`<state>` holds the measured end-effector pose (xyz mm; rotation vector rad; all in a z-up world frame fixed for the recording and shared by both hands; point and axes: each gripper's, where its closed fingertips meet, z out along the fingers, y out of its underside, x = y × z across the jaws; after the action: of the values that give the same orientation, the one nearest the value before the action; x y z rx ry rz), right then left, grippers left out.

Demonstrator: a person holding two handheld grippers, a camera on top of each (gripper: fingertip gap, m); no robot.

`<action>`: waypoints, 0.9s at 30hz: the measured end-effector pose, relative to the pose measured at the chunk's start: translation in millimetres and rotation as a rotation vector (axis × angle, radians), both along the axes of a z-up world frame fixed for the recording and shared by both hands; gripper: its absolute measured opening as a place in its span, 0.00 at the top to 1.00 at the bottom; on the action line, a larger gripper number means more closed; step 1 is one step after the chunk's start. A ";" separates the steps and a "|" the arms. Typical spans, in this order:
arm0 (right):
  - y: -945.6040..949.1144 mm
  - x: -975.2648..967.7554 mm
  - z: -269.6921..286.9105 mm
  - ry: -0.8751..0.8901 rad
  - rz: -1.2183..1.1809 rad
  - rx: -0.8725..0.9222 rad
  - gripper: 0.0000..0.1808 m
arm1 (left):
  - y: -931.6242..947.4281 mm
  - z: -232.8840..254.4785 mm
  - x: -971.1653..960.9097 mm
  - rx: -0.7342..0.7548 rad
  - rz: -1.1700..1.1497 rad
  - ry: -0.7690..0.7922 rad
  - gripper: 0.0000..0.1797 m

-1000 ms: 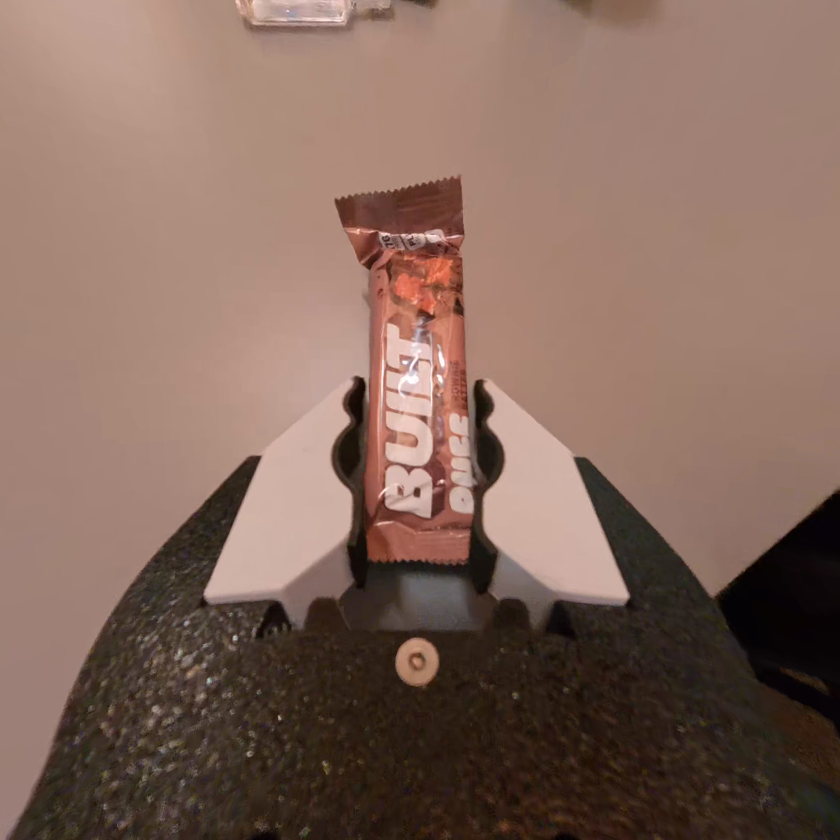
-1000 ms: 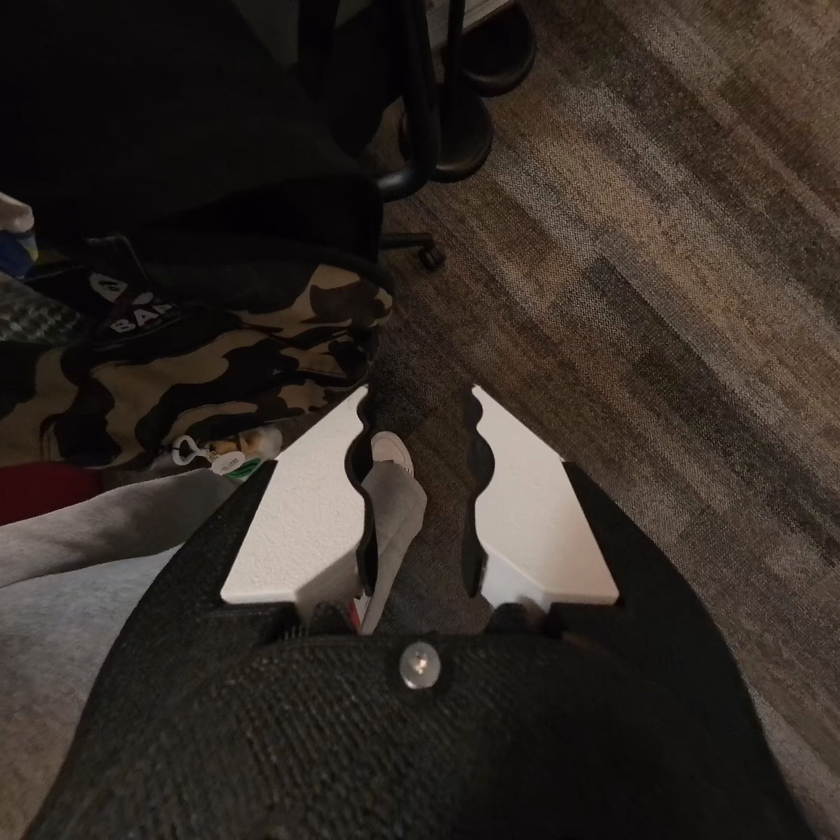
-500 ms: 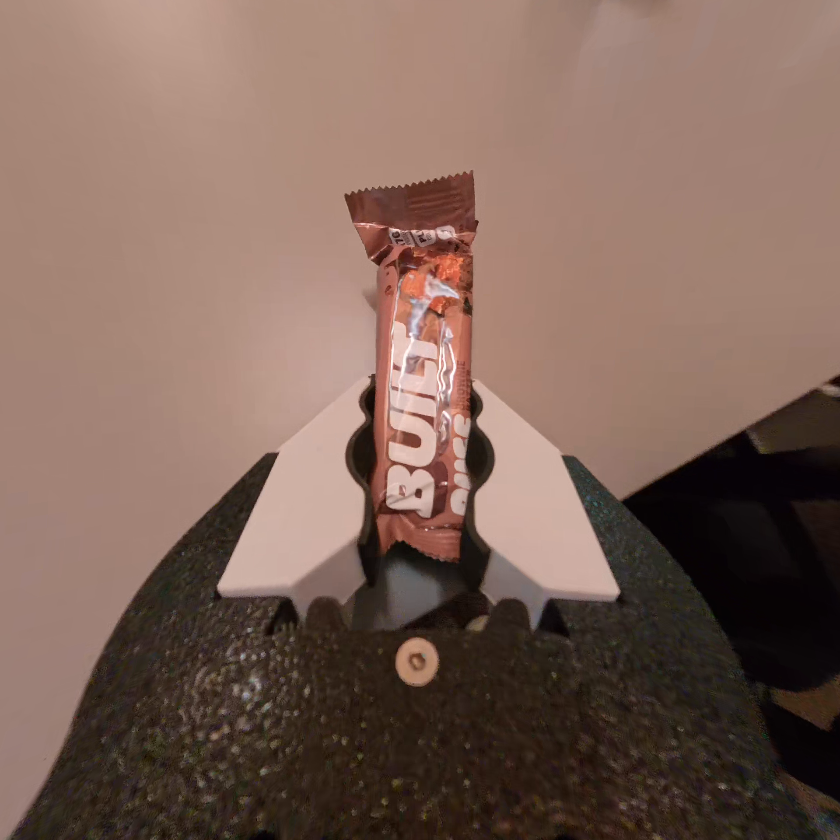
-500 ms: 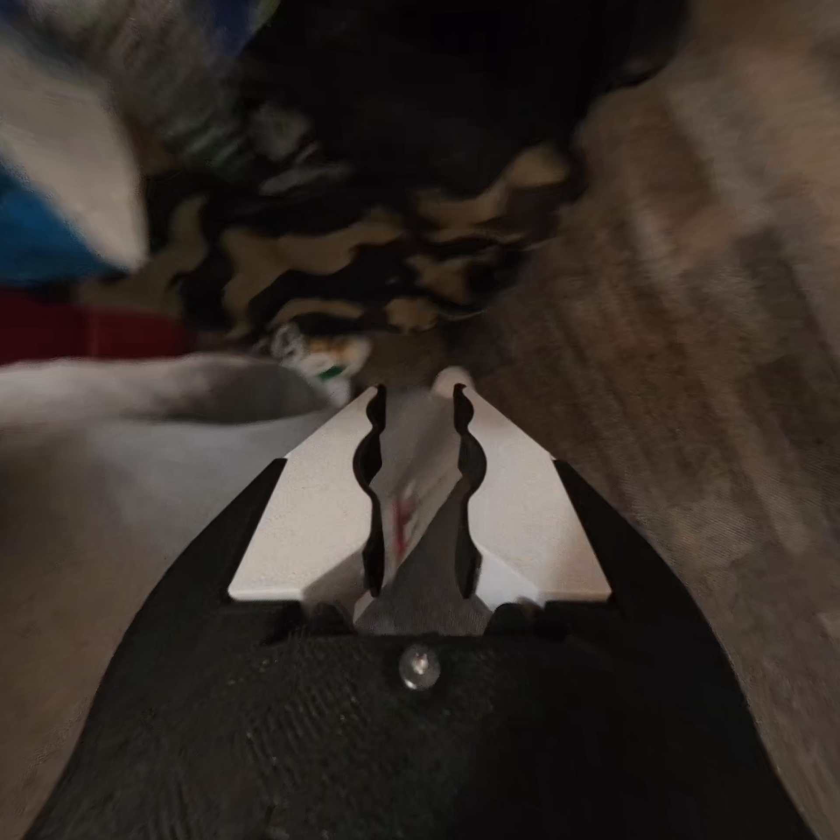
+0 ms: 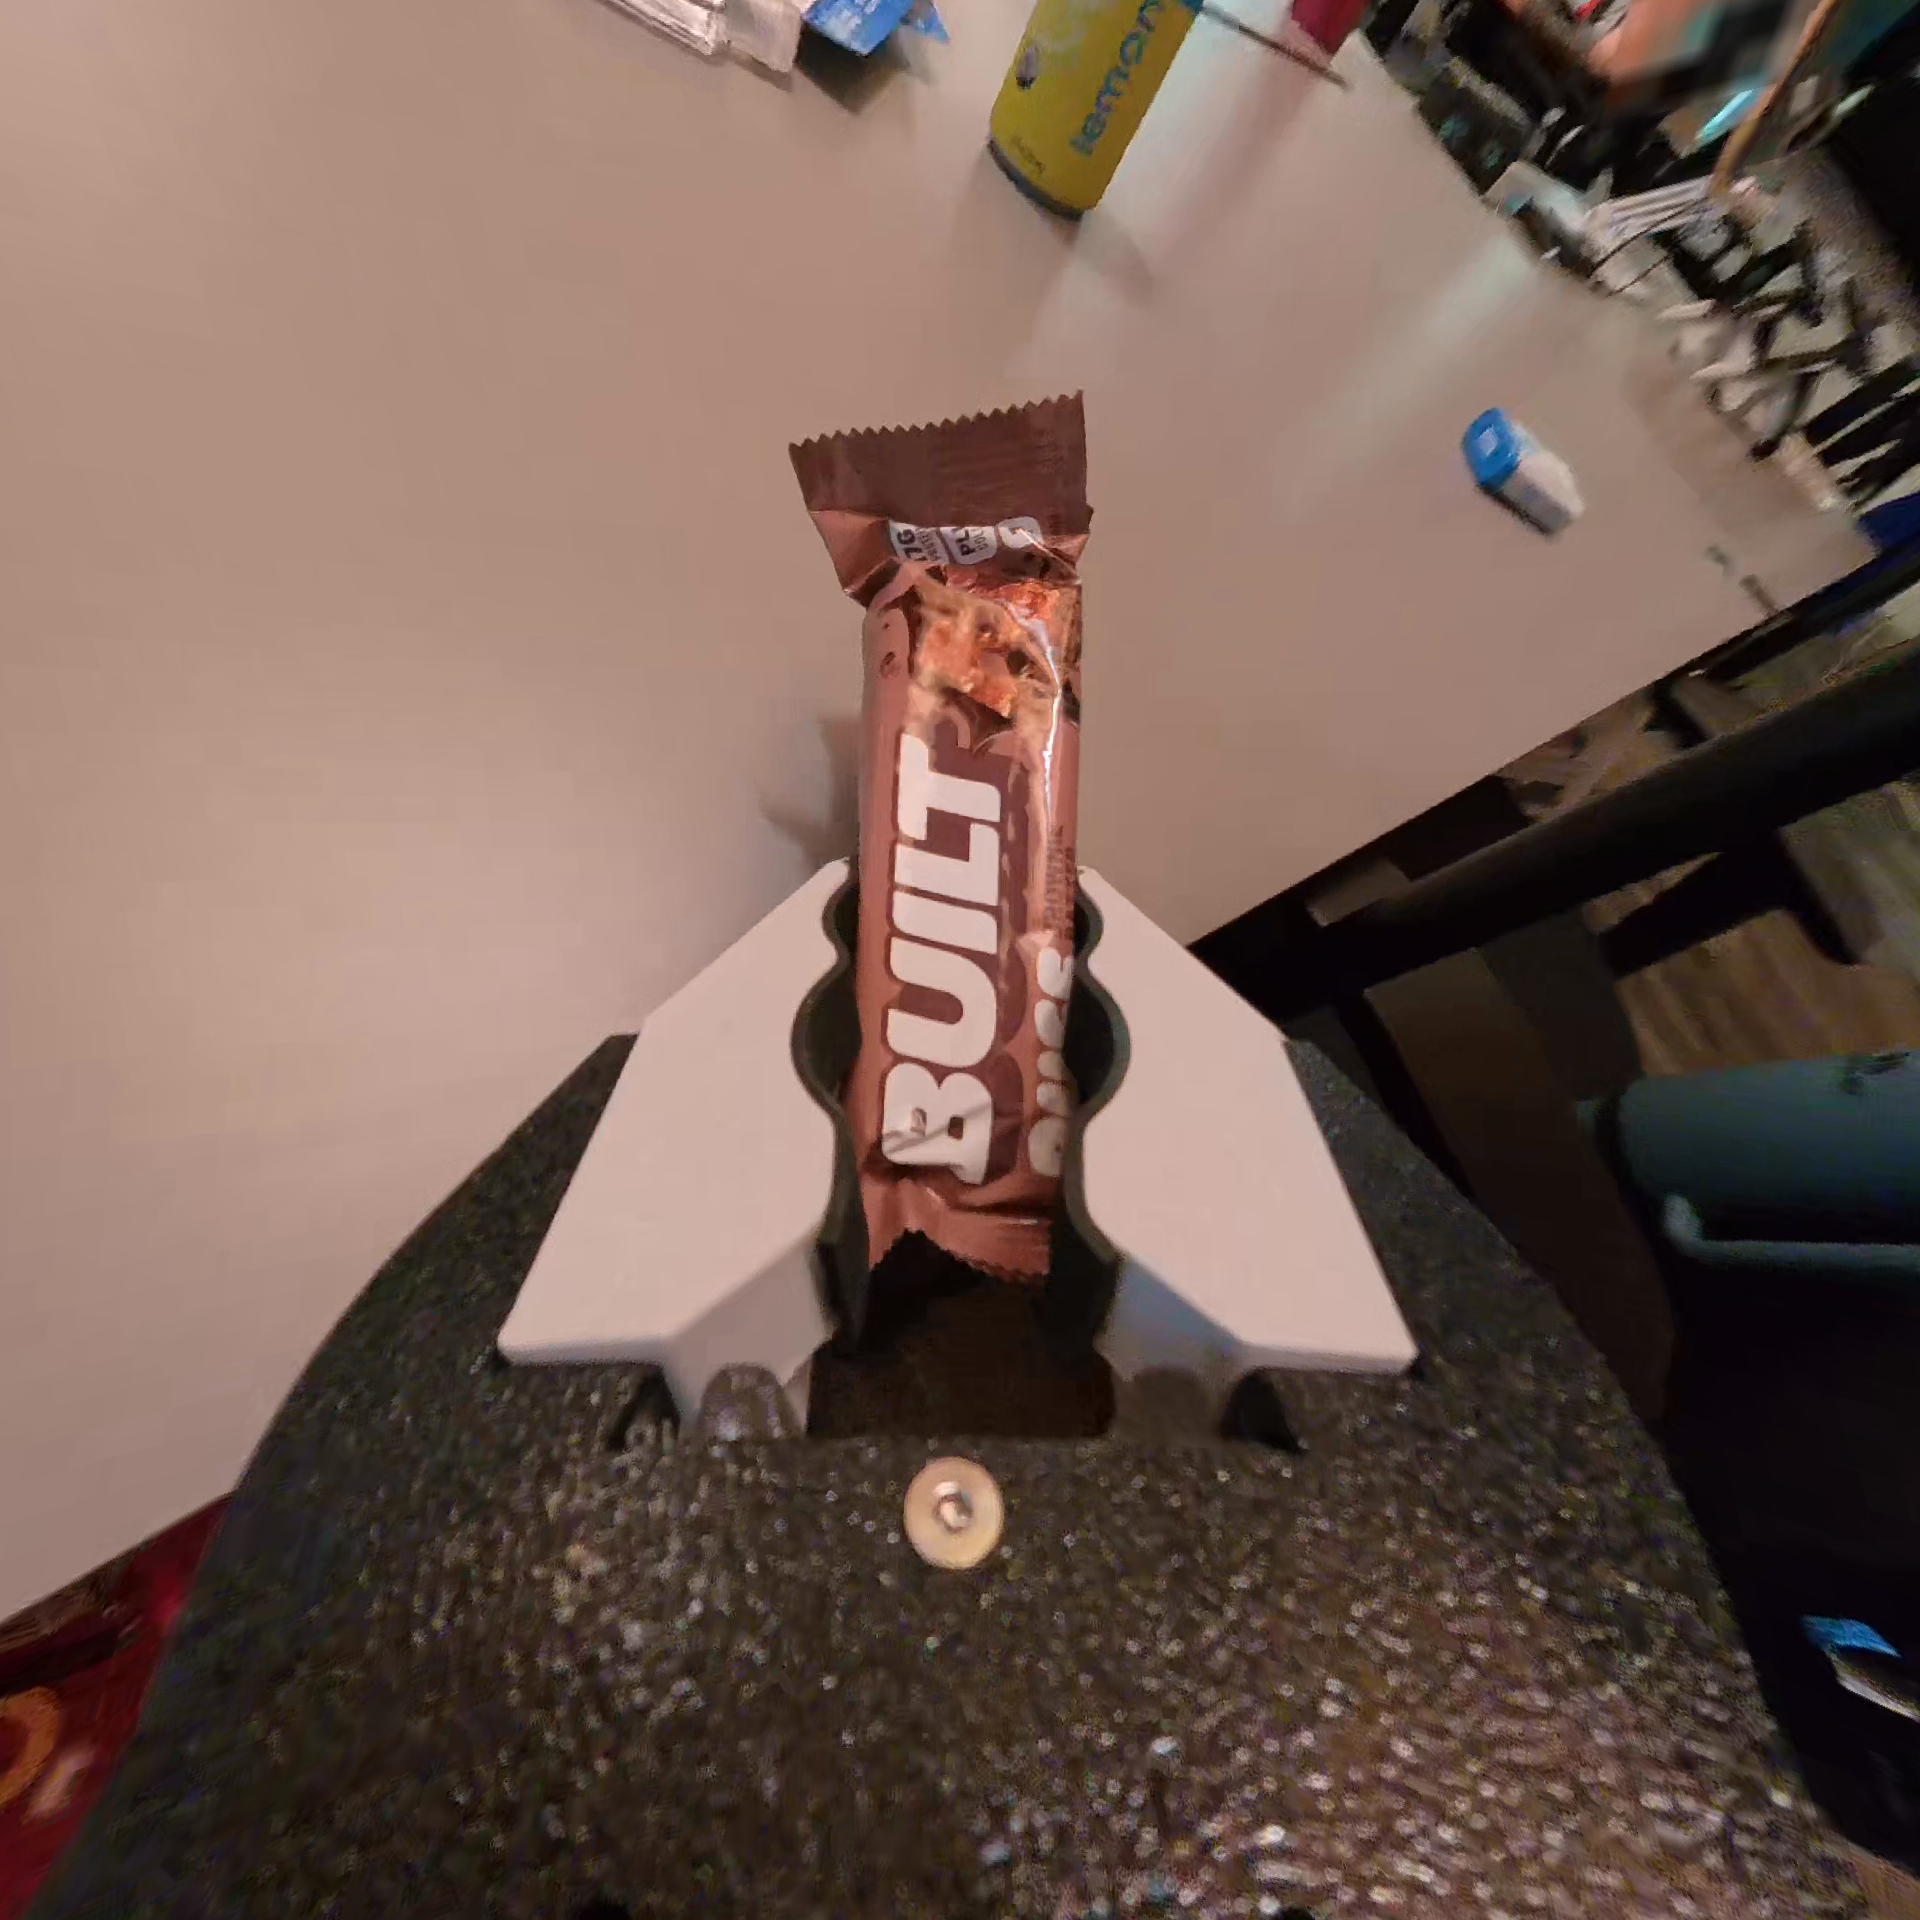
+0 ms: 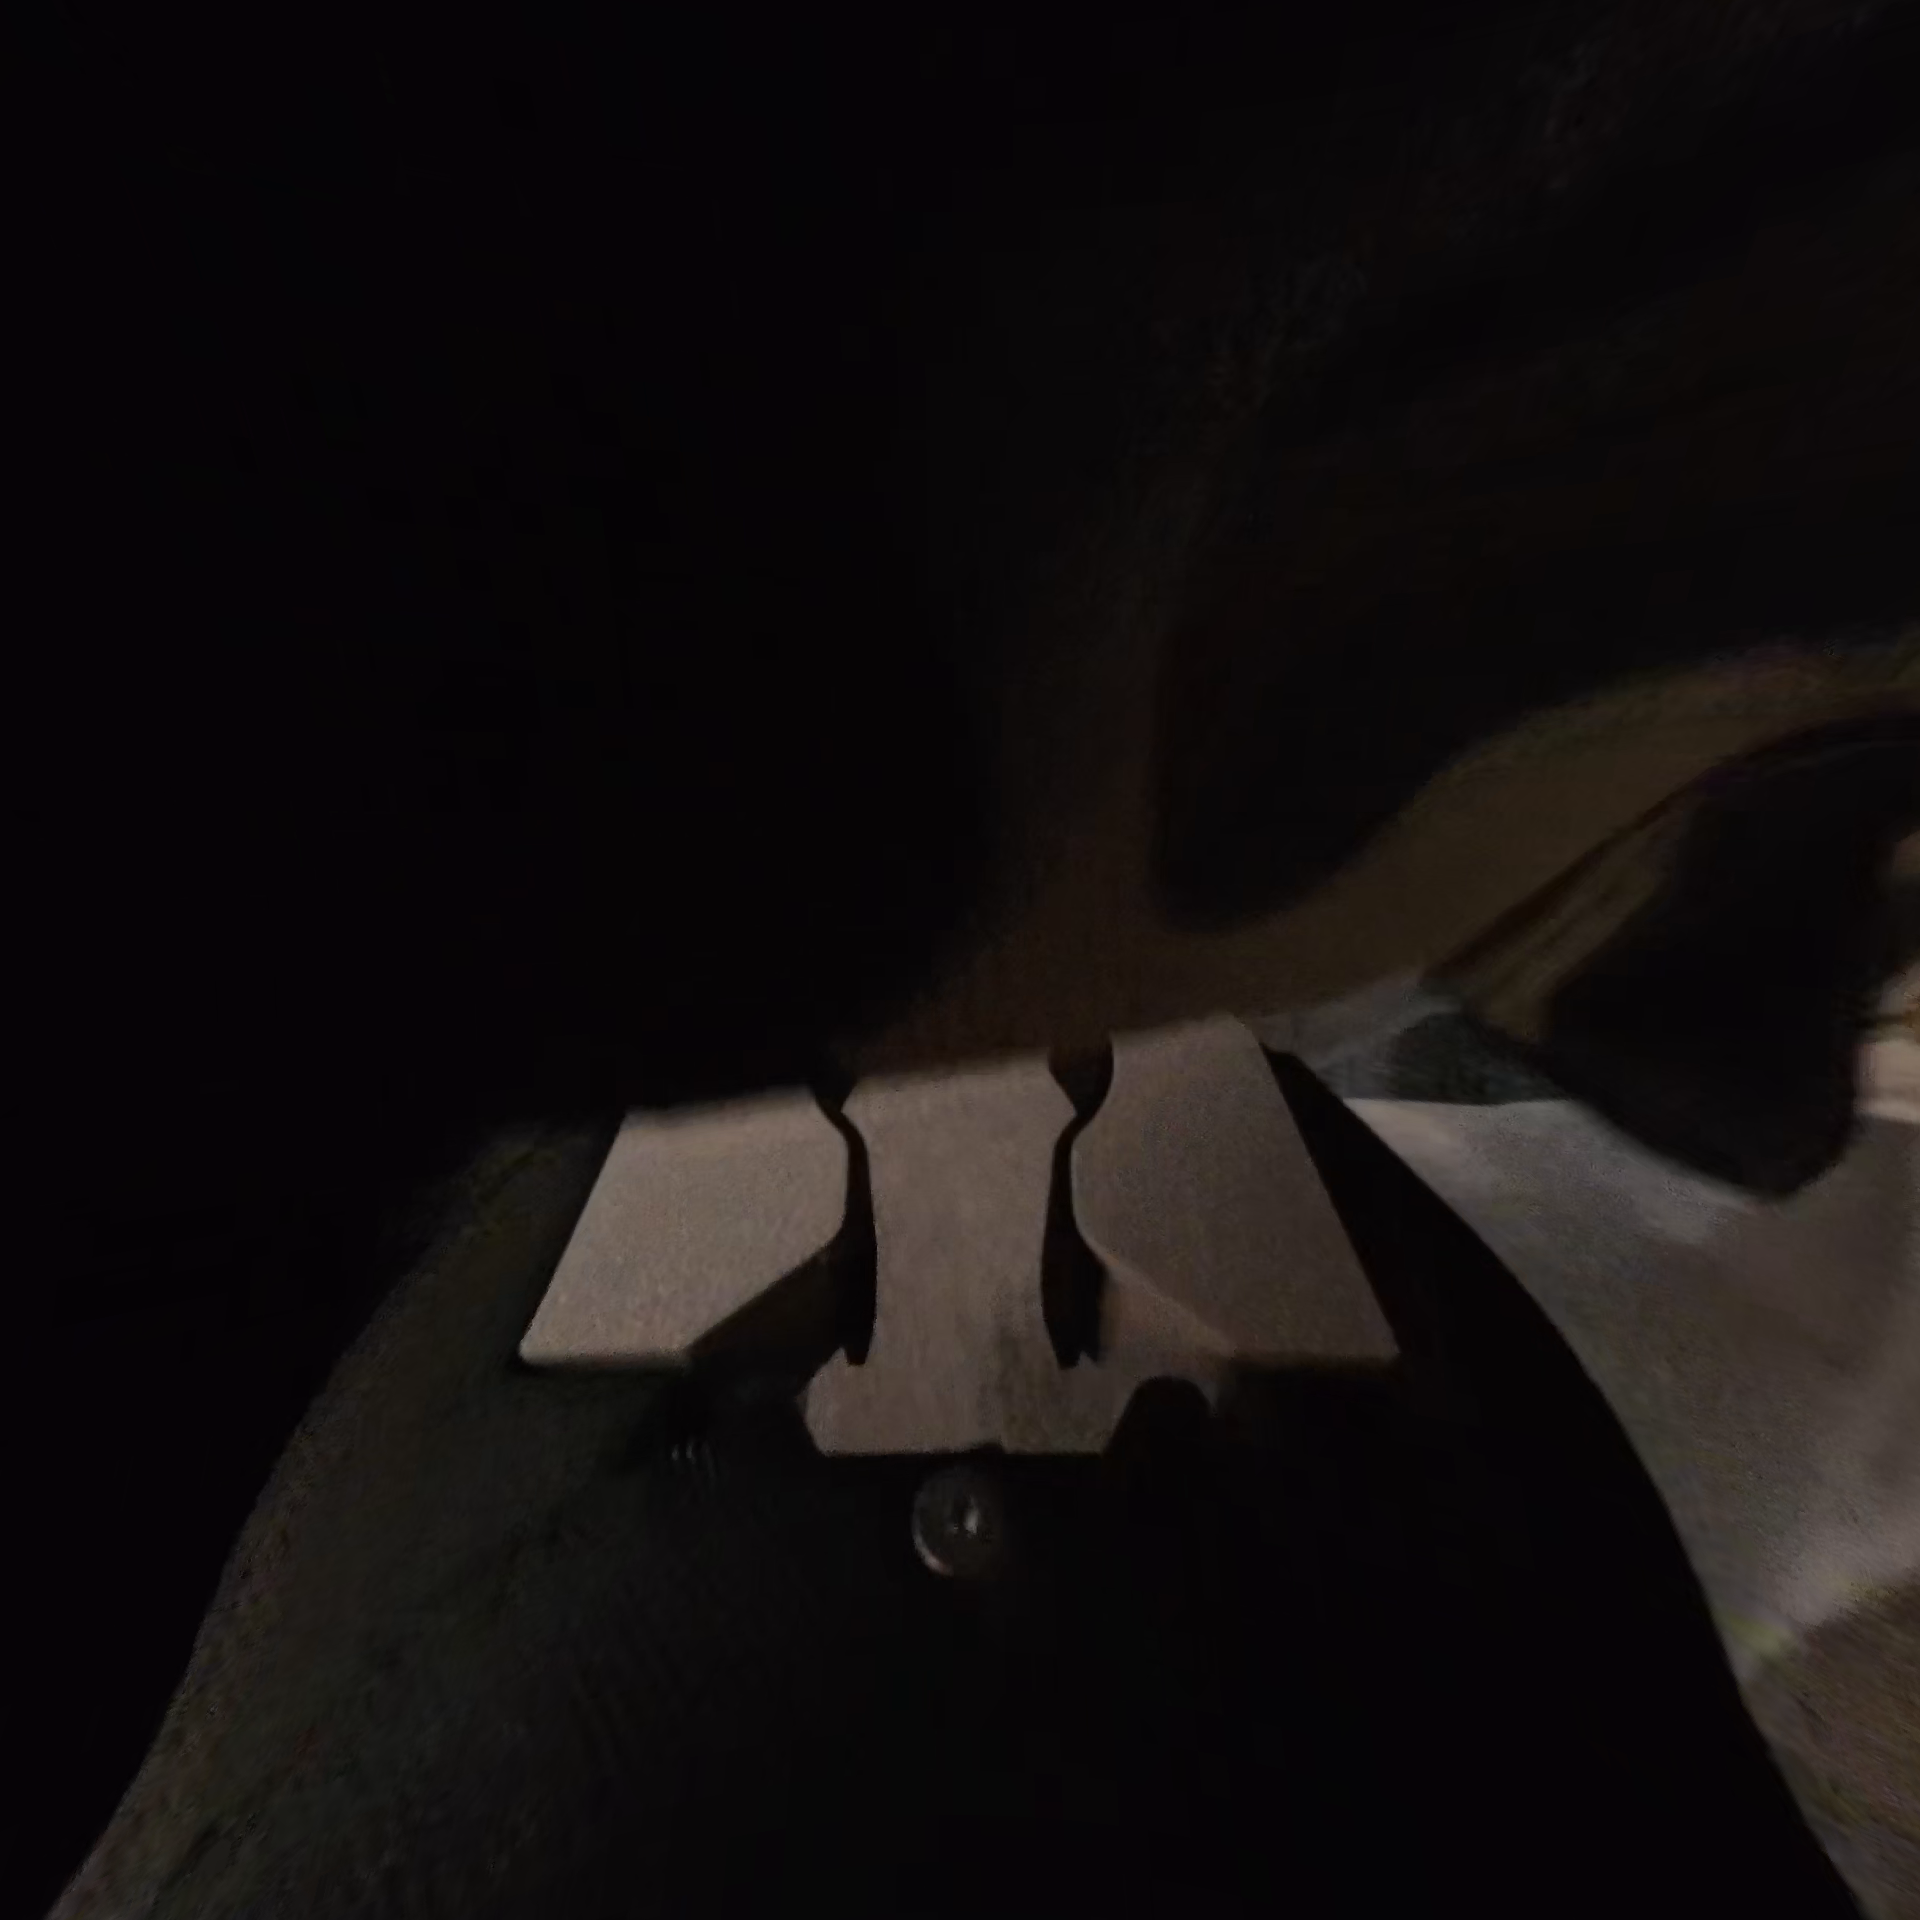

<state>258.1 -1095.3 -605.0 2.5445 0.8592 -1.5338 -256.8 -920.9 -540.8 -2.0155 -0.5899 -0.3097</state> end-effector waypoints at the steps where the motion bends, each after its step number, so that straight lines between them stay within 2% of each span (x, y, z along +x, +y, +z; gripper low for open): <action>1: -5.9 6.5 -0.3 0.022 -0.019 0.002 0.83 | -0.6 4.9 1.7 0.028 -0.012 -0.020 0.81; 4: 24.0 50.4 -6.9 -0.037 -0.204 0.084 0.78 | -1.5 25.0 14.7 0.111 -0.070 -0.063 0.81; 8: 76.2 121.9 4.4 -0.147 -0.324 0.221 0.72 | -5.3 59.6 33.3 0.244 -0.054 -0.068 0.81; 15: 158.4 214.3 46.9 -0.250 -0.424 0.601 0.56 | -24.0 122.1 97.5 0.342 -0.024 0.055 0.80; 19: 197.0 242.6 63.1 -0.143 -0.405 0.724 0.53 | -56.1 153.7 157.5 0.358 -0.011 0.137 0.80; 23: 221.1 263.8 63.9 0.055 -0.249 0.774 0.54 | -105.6 174.3 251.4 0.323 -0.007 0.219 0.80; 25: 227.8 275.3 64.9 0.196 -0.161 0.770 0.59 | -134.1 179.4 306.7 0.293 0.009 0.260 0.80; 27: 234.0 293.8 61.8 0.265 -0.057 0.782 0.64 | -162.7 177.5 369.9 0.249 0.019 0.271 0.80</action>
<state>551.9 -861.3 -543.3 2.8783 1.7250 -1.8552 113.1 -1083.7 -363.3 -1.7717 -0.3801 -0.0899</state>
